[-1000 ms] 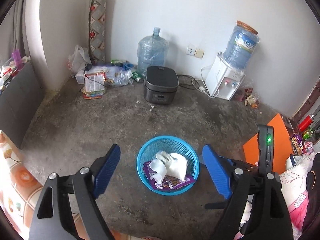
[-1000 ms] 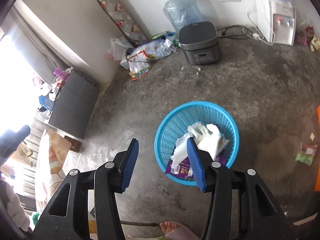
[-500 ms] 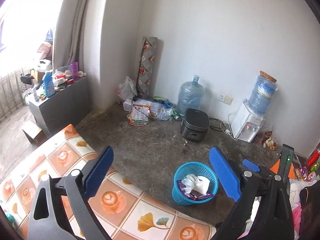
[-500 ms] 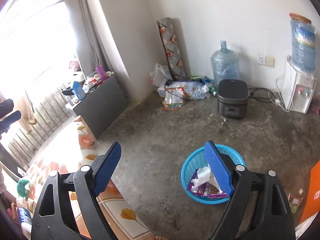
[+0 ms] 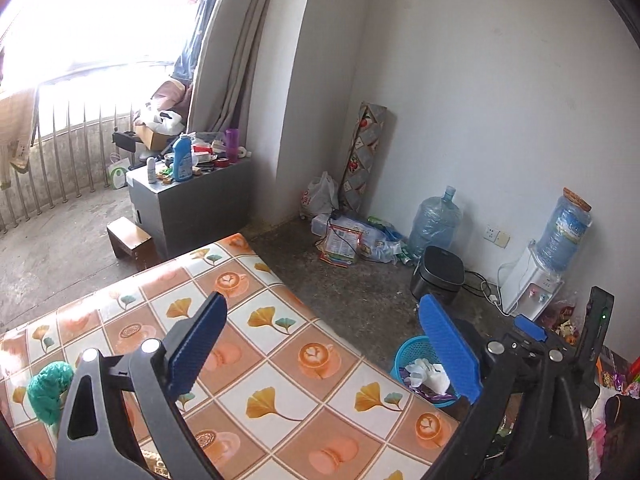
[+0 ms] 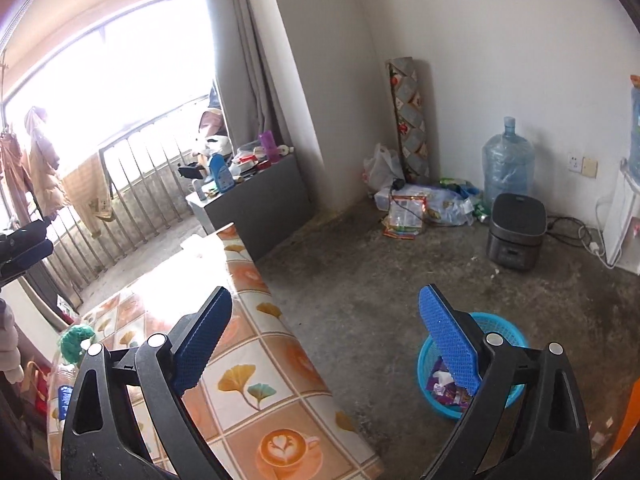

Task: Collect trash
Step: 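Move both tools back from the wastebasket to the table, then grasp the gold box with the left gripper while the right grasps the Pepsi bottle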

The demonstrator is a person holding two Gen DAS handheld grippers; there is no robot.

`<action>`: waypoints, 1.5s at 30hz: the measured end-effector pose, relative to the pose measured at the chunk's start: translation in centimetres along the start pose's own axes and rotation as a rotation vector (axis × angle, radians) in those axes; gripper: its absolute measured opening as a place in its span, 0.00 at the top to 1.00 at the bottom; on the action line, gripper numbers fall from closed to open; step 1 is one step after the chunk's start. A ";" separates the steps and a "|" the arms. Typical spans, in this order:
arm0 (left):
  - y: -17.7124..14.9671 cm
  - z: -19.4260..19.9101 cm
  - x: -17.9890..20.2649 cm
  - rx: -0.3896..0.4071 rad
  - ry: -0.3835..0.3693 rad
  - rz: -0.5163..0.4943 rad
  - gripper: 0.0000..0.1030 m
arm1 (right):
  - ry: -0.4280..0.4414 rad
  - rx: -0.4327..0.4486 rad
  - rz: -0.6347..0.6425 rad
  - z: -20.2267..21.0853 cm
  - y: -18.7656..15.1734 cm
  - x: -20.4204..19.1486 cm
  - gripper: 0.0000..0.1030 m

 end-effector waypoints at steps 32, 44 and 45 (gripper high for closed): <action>-7.6 17.9 -21.0 0.002 0.506 0.186 0.08 | 0.559 -0.400 -0.002 -0.2 -8.9 -23.1 0.17; -18.4 19.2 -25.1 -0.223 0.491 0.311 0.36 | 0.765 -0.738 0.191 3.3 -20.2 -36.2 0.24; -18.8 19.0 -24.9 -0.233 0.476 0.318 0.39 | 0.758 -0.750 0.213 3.3 -20.8 -36.6 0.24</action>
Point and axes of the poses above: each gripper's, at about its wrist camera, not at the fingertips, and z roughly against the way its jaws point, x to its right, y to its top, the point moved 9 cm from there along -z, roughly the way its jaws point, and after that the axes turned 12 degrees about x, right-handed, at the moved point
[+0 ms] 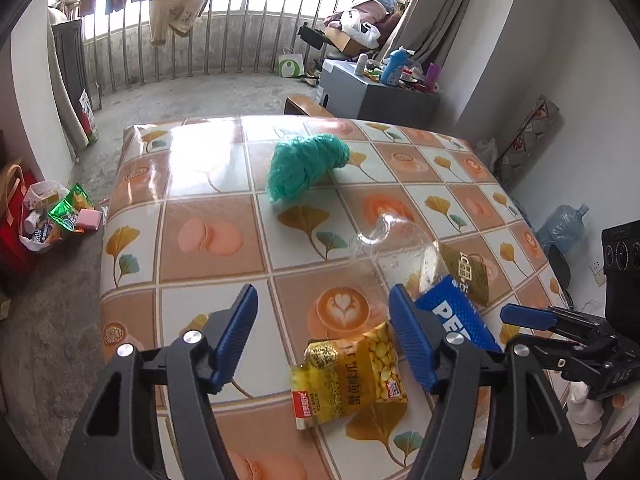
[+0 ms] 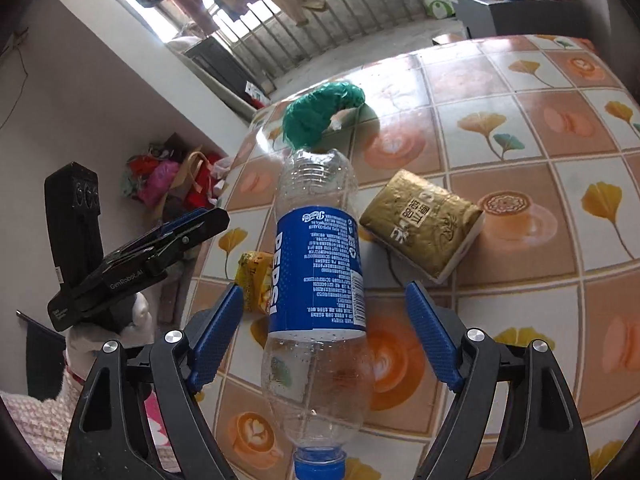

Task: Collect trash
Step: 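Grasp the gold box with the left gripper while the right grasps the Pepsi bottle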

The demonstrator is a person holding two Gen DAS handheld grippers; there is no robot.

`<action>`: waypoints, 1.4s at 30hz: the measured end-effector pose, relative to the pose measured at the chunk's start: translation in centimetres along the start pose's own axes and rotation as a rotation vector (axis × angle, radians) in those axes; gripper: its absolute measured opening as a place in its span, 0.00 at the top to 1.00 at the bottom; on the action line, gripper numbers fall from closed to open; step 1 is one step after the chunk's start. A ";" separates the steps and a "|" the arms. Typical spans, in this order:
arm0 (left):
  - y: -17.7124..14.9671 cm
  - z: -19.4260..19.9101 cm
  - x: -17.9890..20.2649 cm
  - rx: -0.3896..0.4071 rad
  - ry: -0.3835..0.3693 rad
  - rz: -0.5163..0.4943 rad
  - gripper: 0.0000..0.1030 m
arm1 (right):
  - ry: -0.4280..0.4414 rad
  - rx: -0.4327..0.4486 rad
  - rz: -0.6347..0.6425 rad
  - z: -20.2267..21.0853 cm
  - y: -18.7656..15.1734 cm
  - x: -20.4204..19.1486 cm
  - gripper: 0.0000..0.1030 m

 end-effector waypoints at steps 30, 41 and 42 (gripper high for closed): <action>-0.2 -4.6 10.3 -0.138 -0.329 0.022 0.59 | -0.233 0.048 -0.059 5.4 3.7 12.6 0.45; -0.8 -8.4 9.4 -0.244 -0.263 0.229 0.59 | -0.125 -0.124 -0.006 2.5 -0.5 9.2 0.45; -0.8 -8.4 9.3 -0.242 -0.260 0.233 0.59 | -0.110 -0.133 -0.009 2.7 -0.9 9.0 0.45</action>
Point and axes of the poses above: each gripper's, at about its wrist camera, not at the fingertips, and z roughly against the way its jaws point, x to its right, y to its top, the point moved 9 cm from there along -z, roughly the way its jaws point, and after that the axes turned 12 degrees about x, right-handed, at the moved point
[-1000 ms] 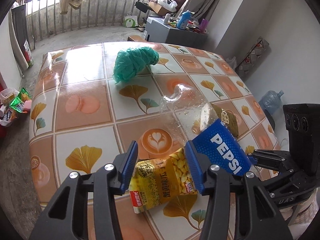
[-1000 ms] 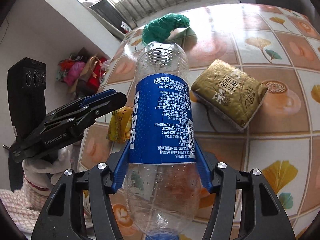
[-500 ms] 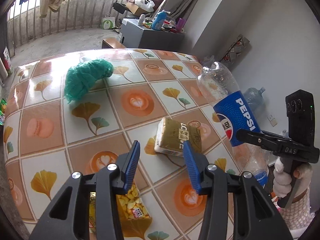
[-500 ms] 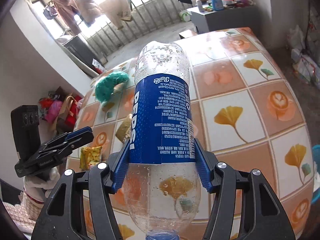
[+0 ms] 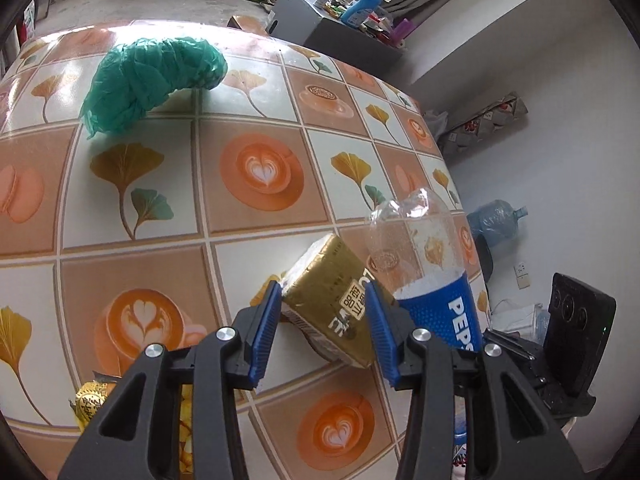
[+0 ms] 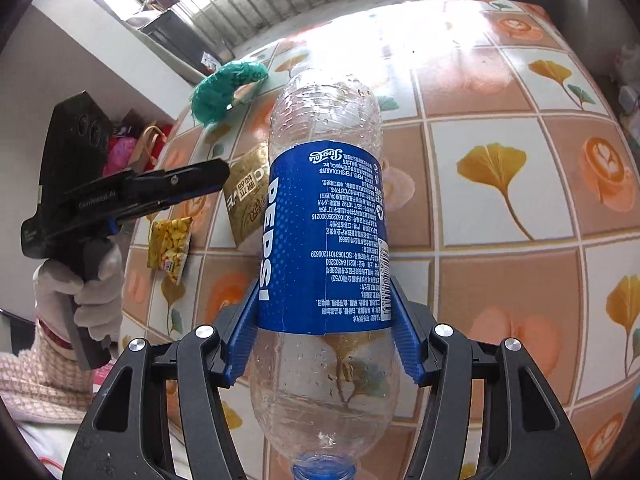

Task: Collect trash
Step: 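Grasp the gold box with the left gripper while the right grasps the Pepsi bottle, then lift the gold box and Pepsi bottle off the table and hold them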

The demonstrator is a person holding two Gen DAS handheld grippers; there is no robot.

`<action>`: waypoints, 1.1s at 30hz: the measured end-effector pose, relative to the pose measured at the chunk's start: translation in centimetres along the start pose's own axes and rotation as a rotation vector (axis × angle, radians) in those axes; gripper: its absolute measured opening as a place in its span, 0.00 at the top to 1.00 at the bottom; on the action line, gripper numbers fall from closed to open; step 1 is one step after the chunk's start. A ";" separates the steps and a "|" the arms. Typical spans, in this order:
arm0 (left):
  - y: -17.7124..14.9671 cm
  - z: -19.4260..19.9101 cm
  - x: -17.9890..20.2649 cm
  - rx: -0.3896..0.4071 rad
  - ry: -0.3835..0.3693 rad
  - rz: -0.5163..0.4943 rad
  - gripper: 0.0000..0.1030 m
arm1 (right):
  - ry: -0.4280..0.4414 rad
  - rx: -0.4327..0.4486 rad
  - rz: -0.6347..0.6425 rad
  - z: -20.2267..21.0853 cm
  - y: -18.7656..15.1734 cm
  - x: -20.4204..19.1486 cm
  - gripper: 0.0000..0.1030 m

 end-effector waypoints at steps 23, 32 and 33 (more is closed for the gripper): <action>-4.4 -2.2 5.3 -0.047 0.104 -0.389 0.27 | -0.193 0.205 -0.231 5.8 -1.7 7.1 0.45; -7.2 -3.3 10.2 -0.072 -0.007 -0.536 0.27 | -0.270 0.222 -0.228 7.5 -2.5 9.1 0.45; -7.2 -3.2 10.2 -0.068 0.006 -0.547 0.27 | -0.272 0.221 -0.230 7.5 -2.5 9.2 0.44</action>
Point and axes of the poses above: each gripper's, at about its wrist camera, not at the fingertips, and z roughly against the way its jaws point, x to its right, y to its top, the point moved 9 cm from there along -z, roughly the way its jaws point, and after that the axes turned 12 degrees about x, right-handed, at the moved point
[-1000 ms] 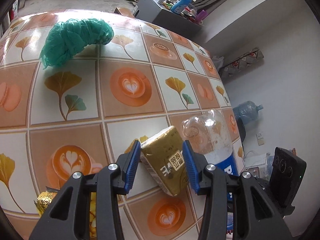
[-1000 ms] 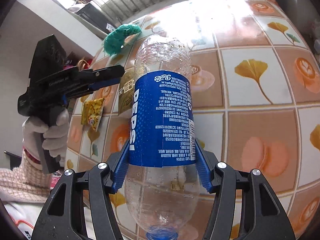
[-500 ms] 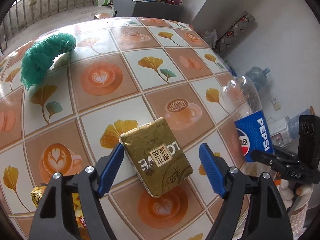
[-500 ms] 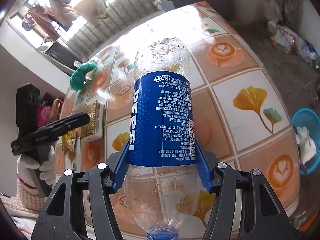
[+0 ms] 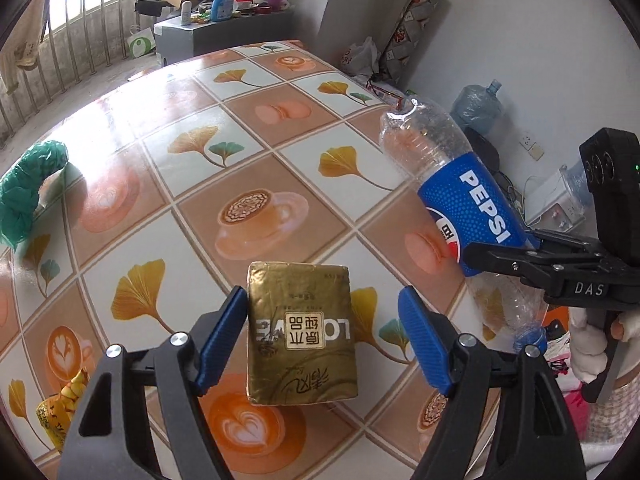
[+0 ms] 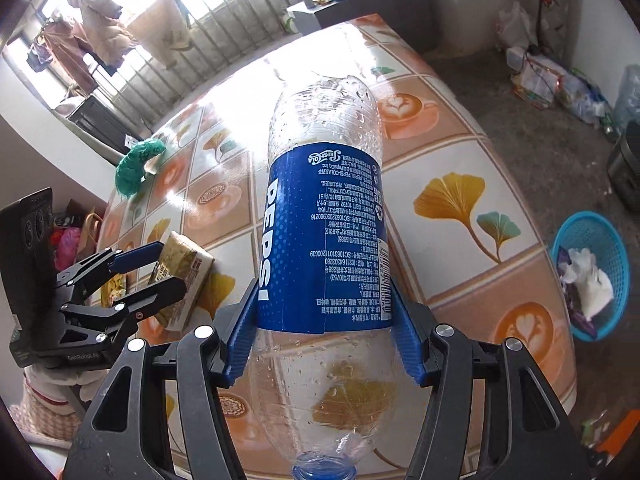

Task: Collect trash
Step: 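Lift the gold box and Pepsi bottle off the table and hold them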

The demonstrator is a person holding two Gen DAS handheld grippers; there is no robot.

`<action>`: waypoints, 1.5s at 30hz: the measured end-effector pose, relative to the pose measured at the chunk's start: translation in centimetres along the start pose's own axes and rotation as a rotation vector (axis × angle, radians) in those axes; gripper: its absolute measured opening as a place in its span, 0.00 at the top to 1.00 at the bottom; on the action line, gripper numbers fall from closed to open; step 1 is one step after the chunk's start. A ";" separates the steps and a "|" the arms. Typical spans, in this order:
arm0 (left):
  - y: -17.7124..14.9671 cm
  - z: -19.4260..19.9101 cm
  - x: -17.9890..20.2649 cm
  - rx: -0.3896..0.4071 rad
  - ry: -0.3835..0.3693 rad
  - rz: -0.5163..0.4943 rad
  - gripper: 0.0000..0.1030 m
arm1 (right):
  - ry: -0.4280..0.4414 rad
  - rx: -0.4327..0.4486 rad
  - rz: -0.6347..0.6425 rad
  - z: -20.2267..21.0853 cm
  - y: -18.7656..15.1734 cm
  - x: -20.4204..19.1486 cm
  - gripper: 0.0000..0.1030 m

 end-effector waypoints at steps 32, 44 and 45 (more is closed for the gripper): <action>-2.4 -1.0 -0.5 -0.044 0.141 -0.096 0.46 | -0.089 -0.017 0.063 0.8 -1.4 0.9 0.31; -2.3 -1.1 -0.5 -0.041 0.141 -0.097 0.48 | -0.097 -0.043 0.100 0.1 -2.0 0.5 0.31; -2.3 -1.1 -0.5 -0.041 0.141 -0.096 0.48 | -0.097 -0.042 0.100 0.1 -2.0 0.4 0.31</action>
Point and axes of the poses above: each gripper's, at about its wrist camera, not at the fingertips, and z roughly against the way its jaws point, x to its right, y to its top, the point moved 9 cm from there along -z, roughly the way its jaws point, and after that the axes turned 12 degrees about x, right-handed, at the moved point
